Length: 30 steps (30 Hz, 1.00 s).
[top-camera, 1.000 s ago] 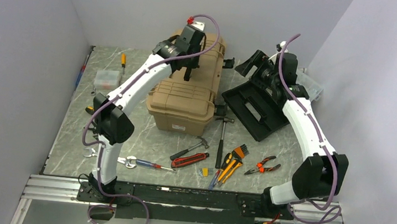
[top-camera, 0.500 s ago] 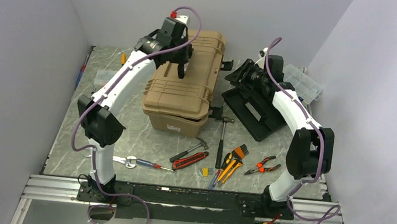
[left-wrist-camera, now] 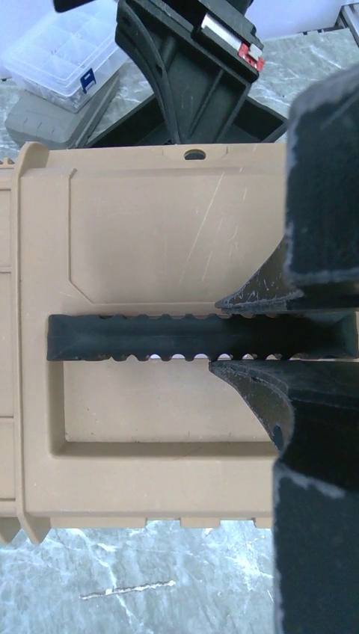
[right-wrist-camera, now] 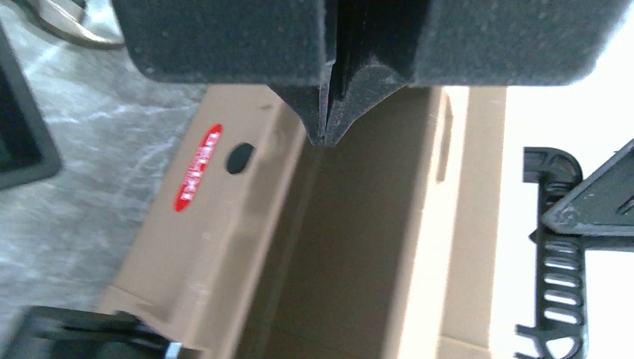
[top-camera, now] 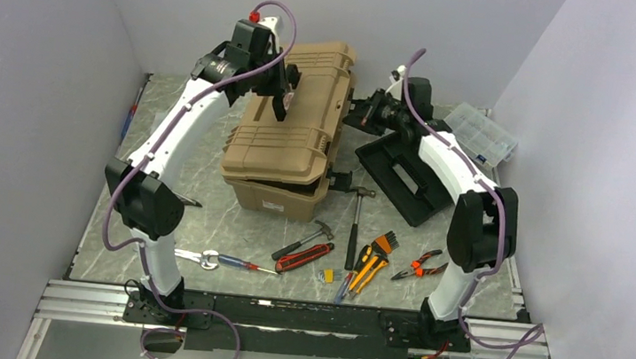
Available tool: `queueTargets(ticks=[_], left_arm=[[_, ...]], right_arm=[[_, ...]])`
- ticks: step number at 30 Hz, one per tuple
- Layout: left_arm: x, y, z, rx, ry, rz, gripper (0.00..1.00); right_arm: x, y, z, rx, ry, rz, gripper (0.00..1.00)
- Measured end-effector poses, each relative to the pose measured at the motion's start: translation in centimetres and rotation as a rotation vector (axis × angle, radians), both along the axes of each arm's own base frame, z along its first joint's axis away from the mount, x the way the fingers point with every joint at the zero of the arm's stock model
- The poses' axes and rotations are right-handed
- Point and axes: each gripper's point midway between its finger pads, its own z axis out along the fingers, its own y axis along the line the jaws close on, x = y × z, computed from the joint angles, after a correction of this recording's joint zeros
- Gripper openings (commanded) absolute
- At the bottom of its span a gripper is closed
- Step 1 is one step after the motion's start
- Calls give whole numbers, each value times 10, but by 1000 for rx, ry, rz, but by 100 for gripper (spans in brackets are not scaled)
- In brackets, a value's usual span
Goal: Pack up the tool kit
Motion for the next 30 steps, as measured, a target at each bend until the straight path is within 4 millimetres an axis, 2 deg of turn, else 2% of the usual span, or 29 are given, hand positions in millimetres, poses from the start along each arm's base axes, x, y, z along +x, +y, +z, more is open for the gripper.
queueTargets(ticks=[5,9,11,13,14,16,19,21,25,27,30], left_arm=[[0,1,0,-22,5,-3,0],[0,7,4,-45,1,-2,2],[0,11,6,-59,1,-2,24],[-1,16,8,-76,5,-3,57],[0,20,9,-81,5,-1,67],[2,34,16,-86,-12,18,81],[1,66,39,-93,-62,75,98],[-7,90,60,-99,-112,121,99],[-40,125,101,-104,-210,188,99],[-62,140,122,-102,-271,214,99],[-90,157,138,-101,-325,247,99]], right_arm=[[1,35,11,16,-29,67,0],[0,55,17,39,-46,115,0],[-2,61,22,57,-60,133,0],[-3,67,29,77,-82,151,0],[-3,70,34,84,-97,157,0],[-3,74,41,90,-110,163,0],[0,82,56,98,-134,177,0],[2,92,71,106,-165,196,0],[4,118,97,125,-227,235,0],[2,134,104,130,-240,261,0],[-2,158,110,137,-253,299,0]])
